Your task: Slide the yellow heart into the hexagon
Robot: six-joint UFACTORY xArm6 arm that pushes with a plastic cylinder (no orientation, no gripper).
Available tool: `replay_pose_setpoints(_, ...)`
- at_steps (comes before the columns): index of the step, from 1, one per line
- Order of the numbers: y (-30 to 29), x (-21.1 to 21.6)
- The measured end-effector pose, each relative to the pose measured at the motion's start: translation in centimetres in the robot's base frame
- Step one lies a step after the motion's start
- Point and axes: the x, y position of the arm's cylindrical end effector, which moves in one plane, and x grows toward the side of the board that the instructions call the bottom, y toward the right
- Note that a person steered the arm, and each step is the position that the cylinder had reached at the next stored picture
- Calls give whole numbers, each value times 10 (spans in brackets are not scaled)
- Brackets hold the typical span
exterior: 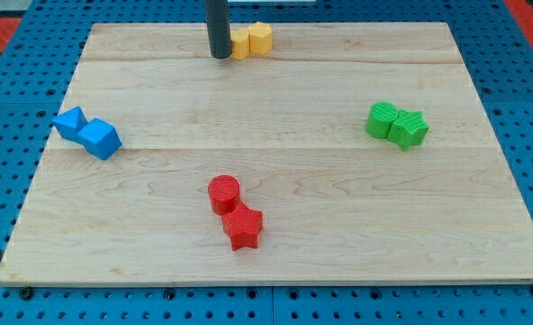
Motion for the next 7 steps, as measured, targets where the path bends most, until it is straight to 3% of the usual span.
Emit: replay_pose_setpoints(7, -1, -6)
